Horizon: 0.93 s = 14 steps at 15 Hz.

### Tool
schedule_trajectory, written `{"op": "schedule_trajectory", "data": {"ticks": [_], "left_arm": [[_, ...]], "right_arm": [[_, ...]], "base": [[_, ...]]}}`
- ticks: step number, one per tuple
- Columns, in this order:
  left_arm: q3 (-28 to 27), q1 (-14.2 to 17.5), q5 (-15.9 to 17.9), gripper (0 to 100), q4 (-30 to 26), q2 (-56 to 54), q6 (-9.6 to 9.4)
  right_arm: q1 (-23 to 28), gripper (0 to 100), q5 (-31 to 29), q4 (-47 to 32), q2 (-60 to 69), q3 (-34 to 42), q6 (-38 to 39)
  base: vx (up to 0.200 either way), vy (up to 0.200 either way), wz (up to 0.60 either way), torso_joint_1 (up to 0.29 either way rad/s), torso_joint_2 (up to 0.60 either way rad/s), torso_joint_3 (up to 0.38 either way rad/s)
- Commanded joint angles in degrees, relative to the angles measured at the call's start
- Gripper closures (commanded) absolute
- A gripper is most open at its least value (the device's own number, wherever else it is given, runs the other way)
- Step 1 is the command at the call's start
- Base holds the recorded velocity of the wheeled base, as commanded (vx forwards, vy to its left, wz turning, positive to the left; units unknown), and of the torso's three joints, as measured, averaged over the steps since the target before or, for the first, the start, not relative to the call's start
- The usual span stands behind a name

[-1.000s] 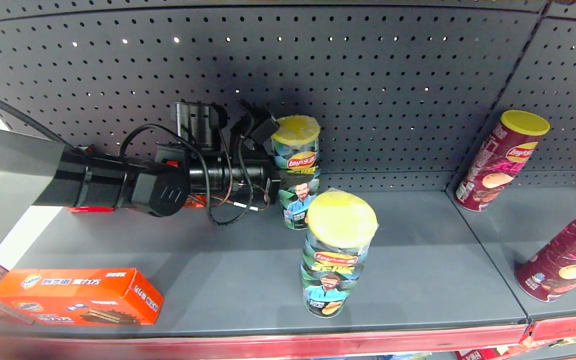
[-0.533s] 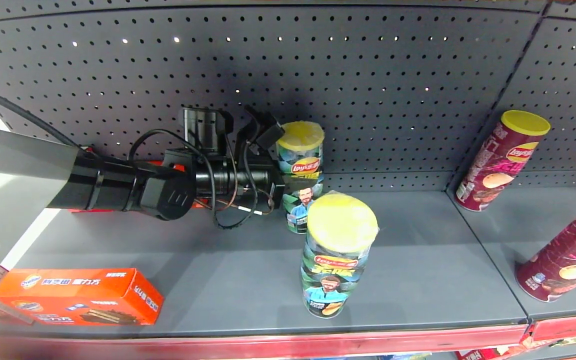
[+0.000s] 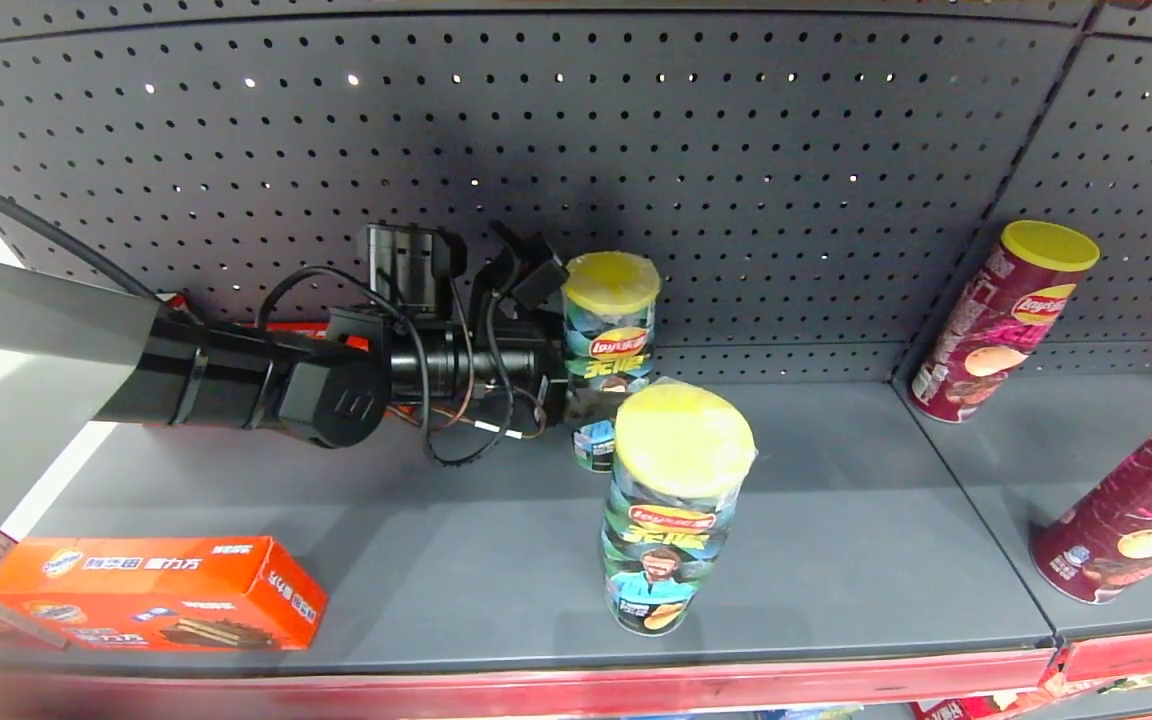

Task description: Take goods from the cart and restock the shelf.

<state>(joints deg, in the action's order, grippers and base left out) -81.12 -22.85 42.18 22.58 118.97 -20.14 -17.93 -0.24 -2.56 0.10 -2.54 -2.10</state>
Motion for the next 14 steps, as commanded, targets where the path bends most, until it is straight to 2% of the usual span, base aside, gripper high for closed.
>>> {"op": "schedule_trajectory", "data": {"ticks": [1,3,5,8,12,14], "left_arm": [[2.63,0.52,-0.08,0,-0.08,-1.81,-1.04],[6.06,1.05,-0.87,0,0.01,-3.92,-1.31],[8.69,0.78,-5.53,0,0.01,-5.59,-1.31],[9.13,-0.62,-12.74,0,0.45,-5.68,-1.31],[9.92,-0.45,-15.72,0,2.82,-5.5,-1.31],[9.92,-0.27,-16.16,0,2.82,-5.5,-1.31]], "right_arm": [[0.0,0,-0.02,0.01,-0.1,-0.01,-0.01],[0.0,0,-0.02,0.01,-0.1,-0.01,-0.01],[0.0,0,-0.02,0.01,-0.1,-0.01,-0.01],[0.0,0,-0.02,0.01,-0.1,-0.01,-0.01],[0.0,0,-0.02,0.01,-0.1,-0.01,-0.01],[0.0,0,-0.02,0.01,-0.1,-0.01,-0.01]], "base": [[0.0,0.0,0.0,0.0,0.0,0.0],[0.0,0.0,0.0,0.0,0.0,0.0],[0.0,0.0,0.0,0.0,0.0,0.0],[0.0,0.0,0.0,0.0,0.0,0.0],[0.0,0.0,0.0,0.0,0.0,0.0],[0.0,0.0,0.0,0.0,0.0,0.0]]}}
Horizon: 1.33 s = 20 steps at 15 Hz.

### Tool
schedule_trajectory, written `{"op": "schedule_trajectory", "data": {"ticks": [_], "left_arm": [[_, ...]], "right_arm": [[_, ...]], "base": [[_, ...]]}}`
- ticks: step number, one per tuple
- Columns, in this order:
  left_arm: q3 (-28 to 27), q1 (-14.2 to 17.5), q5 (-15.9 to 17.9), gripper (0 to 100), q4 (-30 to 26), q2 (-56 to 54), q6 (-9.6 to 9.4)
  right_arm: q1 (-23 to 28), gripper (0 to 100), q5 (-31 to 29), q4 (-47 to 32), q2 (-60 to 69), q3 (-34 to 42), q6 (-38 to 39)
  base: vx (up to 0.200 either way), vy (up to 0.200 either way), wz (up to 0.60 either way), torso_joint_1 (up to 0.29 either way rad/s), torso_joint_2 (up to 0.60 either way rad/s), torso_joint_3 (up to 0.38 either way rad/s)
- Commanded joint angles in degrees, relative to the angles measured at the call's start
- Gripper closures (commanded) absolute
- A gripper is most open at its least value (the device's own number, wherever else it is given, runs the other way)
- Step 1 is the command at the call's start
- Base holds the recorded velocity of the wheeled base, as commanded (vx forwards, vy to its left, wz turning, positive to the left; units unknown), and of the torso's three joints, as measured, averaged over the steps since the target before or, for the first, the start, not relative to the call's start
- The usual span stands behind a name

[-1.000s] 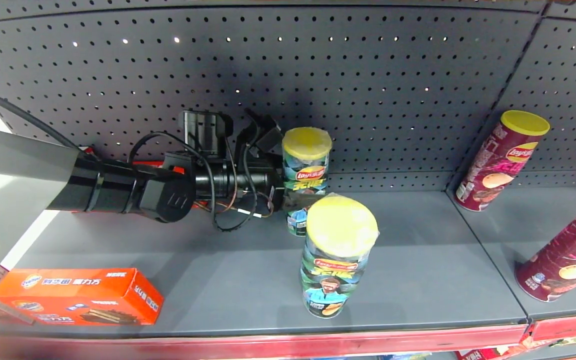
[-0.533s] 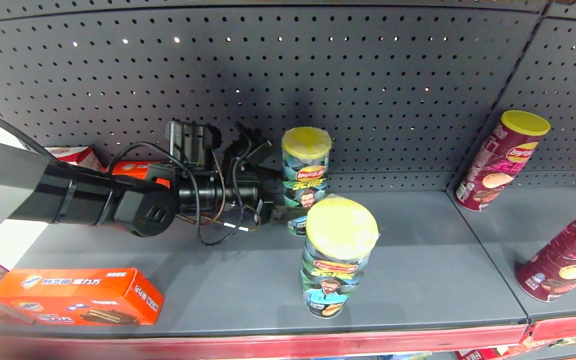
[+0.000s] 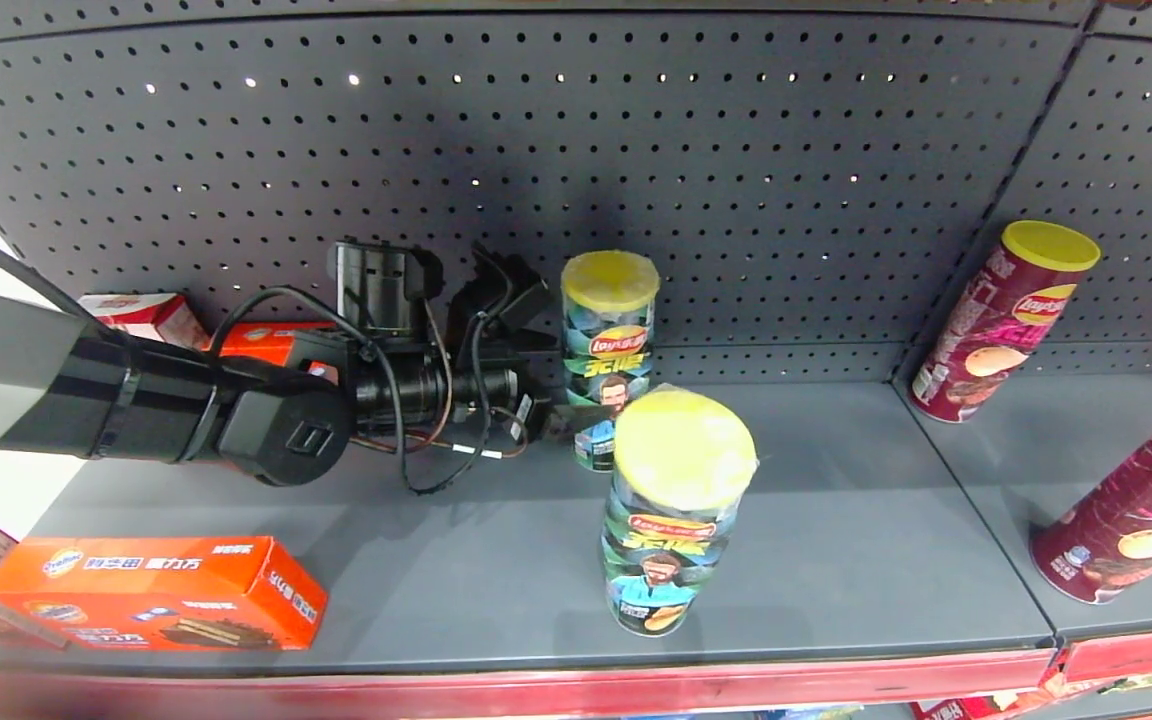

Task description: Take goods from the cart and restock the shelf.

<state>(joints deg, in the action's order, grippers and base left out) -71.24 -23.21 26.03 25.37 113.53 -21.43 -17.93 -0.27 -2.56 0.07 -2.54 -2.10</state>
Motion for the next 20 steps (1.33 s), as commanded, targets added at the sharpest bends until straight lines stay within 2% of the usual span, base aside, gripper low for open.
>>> {"op": "schedule_trajectory", "data": {"ticks": [1,6,10,16,18,20], "left_arm": [[0.05,0.18,-0.54,0,0.03,0.02,-0.01],[-0.21,0.62,-2.12,0,0.12,0.73,-0.01],[0.05,0.71,-2.74,0,2.58,1.52,-0.01],[0.58,1.85,-2.74,0,2.84,1.43,-0.01],[2.6,1.85,-2.82,0,3.11,1.17,-0.1],[6.64,1.94,-3.0,0,6.18,-0.77,0.07]], "right_arm": [[0.0,0,0.0,0.01,-0.07,-0.01,-0.01],[0.0,0,0.0,0.01,-0.07,-0.01,-0.01],[0.0,0,0.0,0.01,-0.07,-0.01,-0.01],[0.0,0,0.0,0.01,-0.07,-0.01,-0.01],[0.0,0,0.0,0.01,-0.07,-0.01,-0.01],[0.0,0,0.0,0.01,-0.07,-0.01,-0.01]], "base": [[0.0,0.0,0.0,0.0,0.0,0.0],[0.0,0.0,0.0,0.0,0.0,0.0],[0.0,0.0,0.0,0.0,0.0,0.0],[0.0,0.0,0.0,0.0,0.0,0.0],[0.0,0.0,0.0,0.0,0.0,0.0],[0.0,0.0,0.0,0.0,0.0,0.0]]}}
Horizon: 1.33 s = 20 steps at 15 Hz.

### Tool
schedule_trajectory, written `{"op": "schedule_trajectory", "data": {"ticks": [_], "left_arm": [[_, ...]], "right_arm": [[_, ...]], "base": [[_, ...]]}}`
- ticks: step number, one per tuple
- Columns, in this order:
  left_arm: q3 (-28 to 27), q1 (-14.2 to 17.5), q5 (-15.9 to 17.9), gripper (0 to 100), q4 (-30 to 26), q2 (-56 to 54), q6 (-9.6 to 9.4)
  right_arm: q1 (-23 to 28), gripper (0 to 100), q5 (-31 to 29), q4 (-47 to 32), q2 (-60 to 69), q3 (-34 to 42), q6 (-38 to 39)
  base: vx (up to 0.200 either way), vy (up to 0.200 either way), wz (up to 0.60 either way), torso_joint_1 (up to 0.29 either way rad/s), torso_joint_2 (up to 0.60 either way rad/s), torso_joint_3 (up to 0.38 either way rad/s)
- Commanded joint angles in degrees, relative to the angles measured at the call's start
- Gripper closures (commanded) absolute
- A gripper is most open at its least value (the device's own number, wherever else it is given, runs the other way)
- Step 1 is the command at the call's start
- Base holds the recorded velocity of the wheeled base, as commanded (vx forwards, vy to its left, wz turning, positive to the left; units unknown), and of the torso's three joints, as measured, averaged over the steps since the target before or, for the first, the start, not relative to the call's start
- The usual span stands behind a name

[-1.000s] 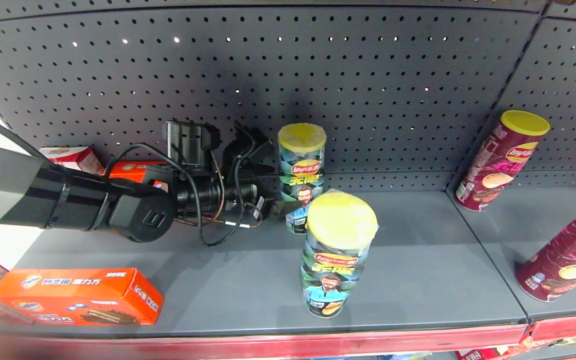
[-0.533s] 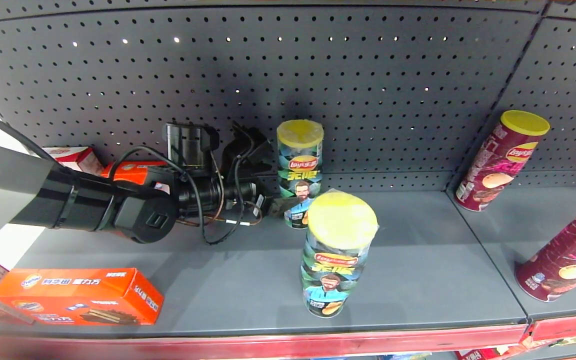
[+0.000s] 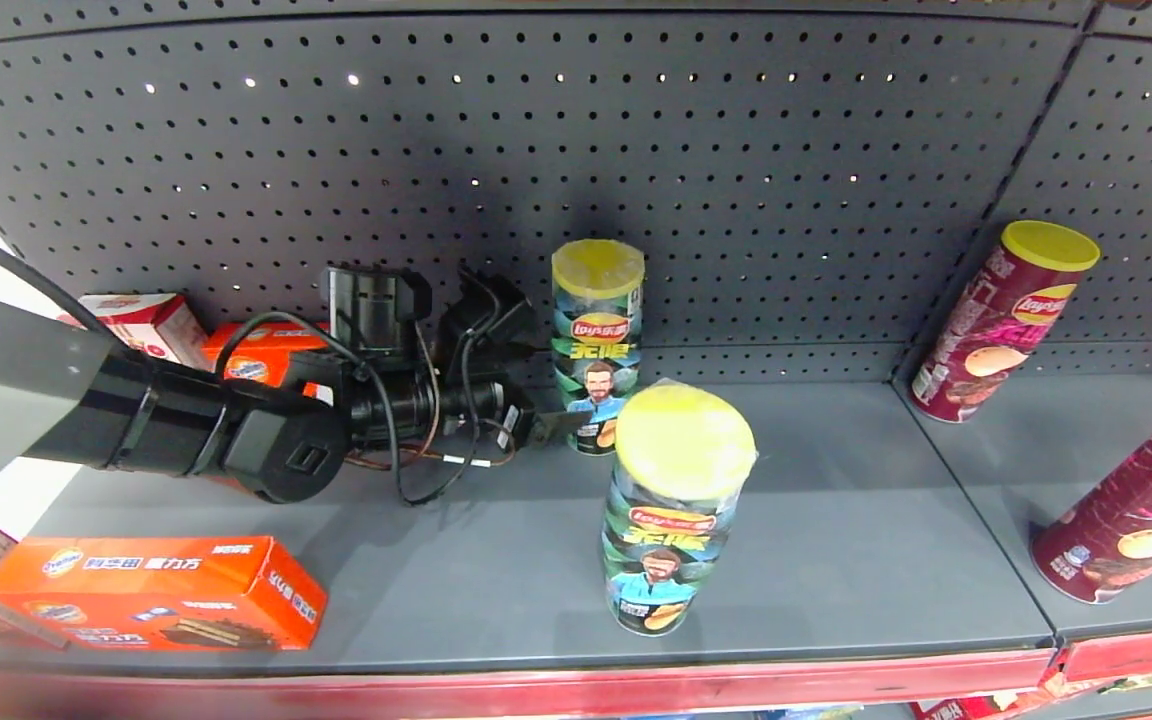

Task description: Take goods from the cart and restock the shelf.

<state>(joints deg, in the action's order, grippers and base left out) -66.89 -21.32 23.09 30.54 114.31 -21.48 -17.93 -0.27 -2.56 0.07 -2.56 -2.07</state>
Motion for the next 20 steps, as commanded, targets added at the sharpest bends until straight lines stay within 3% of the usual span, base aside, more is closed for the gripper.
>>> {"op": "schedule_trajectory", "data": {"ticks": [1,4,6,9,20], "left_arm": [[3.61,0.05,-0.15,0,1.81,-2.51,0.12],[6.77,0.05,-2.35,0,2.33,-6.47,0.21],[7.04,-0.12,-9.29,0,1.54,-8.58,0.12],[6.95,-1.09,-15.18,0,1.63,-8.49,0.12],[1.85,-0.65,-20.89,0,1.98,-2.69,0.21]], "right_arm": [[0.0,0,0.0,0.01,-0.07,0.01,-0.04],[0.0,0,0.0,0.01,-0.07,0.01,-0.04],[0.0,0,0.0,0.01,-0.07,0.01,-0.04],[0.0,0,0.0,0.01,-0.07,0.01,-0.04],[0.0,0,0.0,0.01,-0.07,0.01,0.14]], "base": [[0.0,0.0,0.0,0.0,0.0,0.0],[0.0,0.0,0.0,0.0,0.0,0.0],[0.0,0.0,0.0,0.0,0.0,0.0],[0.0,0.0,0.0,0.0,0.0,0.0],[0.0,0.0,0.0,0.0,0.0,0.0]]}}
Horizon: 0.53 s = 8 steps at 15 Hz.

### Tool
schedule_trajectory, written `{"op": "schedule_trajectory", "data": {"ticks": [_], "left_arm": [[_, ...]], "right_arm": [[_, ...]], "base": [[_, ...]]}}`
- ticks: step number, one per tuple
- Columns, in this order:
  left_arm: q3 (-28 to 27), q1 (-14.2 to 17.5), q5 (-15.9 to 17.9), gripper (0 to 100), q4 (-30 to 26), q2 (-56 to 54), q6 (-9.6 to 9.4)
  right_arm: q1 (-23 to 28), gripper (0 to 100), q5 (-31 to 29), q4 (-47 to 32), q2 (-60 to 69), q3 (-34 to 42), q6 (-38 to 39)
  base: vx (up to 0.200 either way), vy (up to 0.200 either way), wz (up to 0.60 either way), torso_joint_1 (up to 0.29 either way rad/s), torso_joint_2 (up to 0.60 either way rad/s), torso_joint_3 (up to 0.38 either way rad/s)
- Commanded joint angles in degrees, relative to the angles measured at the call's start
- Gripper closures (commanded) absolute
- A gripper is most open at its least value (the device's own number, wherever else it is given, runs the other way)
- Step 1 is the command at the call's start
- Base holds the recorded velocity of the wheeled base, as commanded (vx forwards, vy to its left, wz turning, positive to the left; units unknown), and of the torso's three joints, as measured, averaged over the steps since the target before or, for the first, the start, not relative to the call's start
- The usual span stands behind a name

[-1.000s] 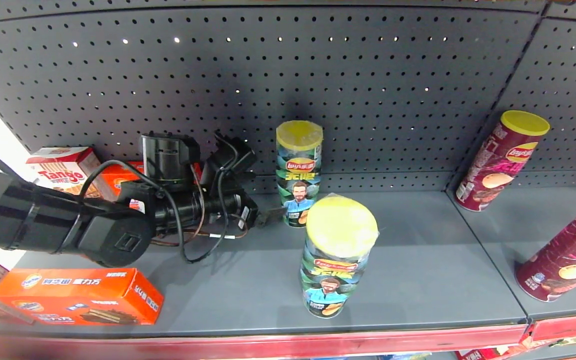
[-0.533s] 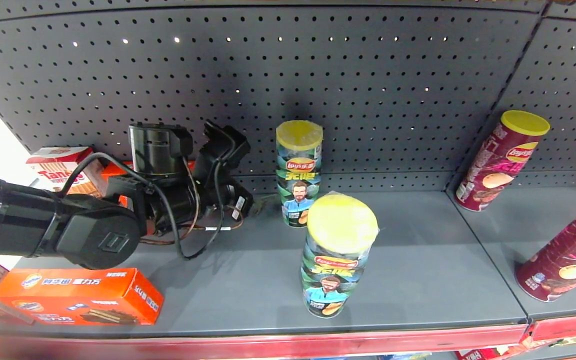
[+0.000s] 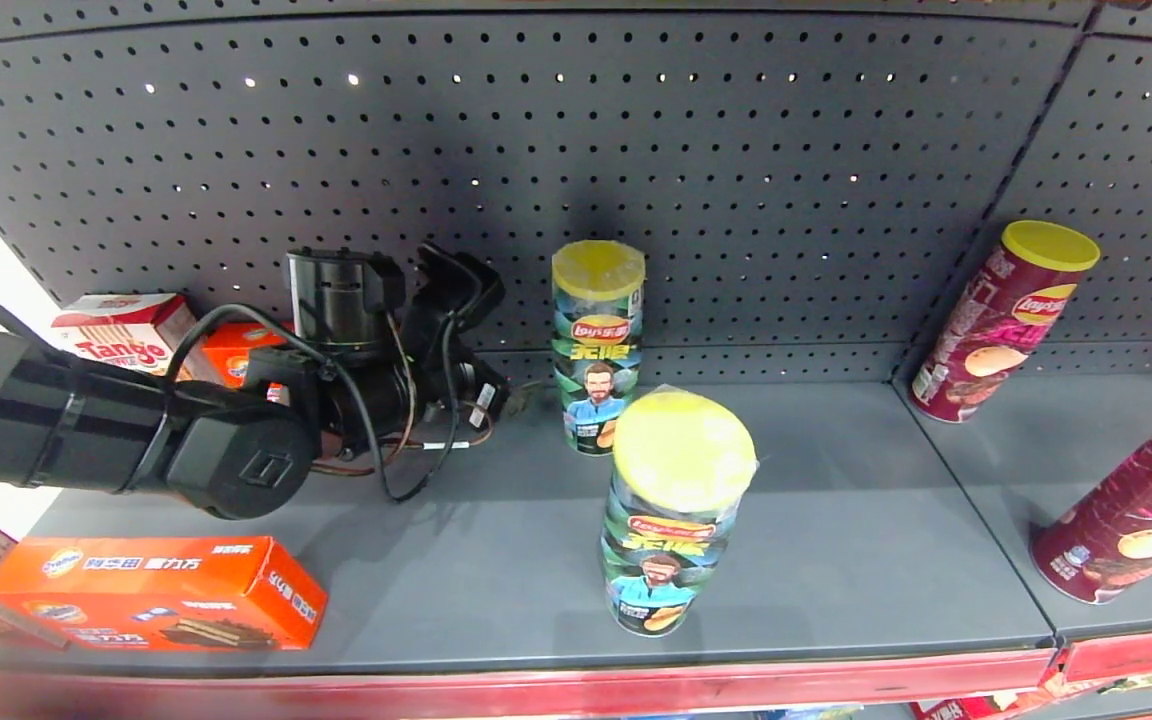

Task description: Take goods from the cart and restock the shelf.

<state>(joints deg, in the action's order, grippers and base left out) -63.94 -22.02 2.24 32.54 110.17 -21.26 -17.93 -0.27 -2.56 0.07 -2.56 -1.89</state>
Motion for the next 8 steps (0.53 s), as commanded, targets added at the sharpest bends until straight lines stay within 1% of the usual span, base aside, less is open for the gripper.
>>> {"op": "schedule_trajectory", "data": {"ticks": [1,4,8], "left_arm": [[-2.07,-0.31,0.04,0,-0.02,2.07,-0.01],[-3.12,-1.89,-0.05,0,-0.11,3.04,0.08],[-3.38,-2.07,-0.05,0,-0.02,3.74,0.25]], "right_arm": [[0.0,0,0.0,0.01,-0.07,0.01,-0.04],[0.0,0,0.0,0.01,-0.07,0.01,-0.04],[0.0,0,0.0,0.01,-0.07,0.01,-0.04]], "base": [[0.0,0.0,0.0,0.0,0.0,0.0],[0.0,0.0,0.0,0.0,0.0,0.0],[0.0,0.0,0.0,0.0,0.0,0.0]]}}
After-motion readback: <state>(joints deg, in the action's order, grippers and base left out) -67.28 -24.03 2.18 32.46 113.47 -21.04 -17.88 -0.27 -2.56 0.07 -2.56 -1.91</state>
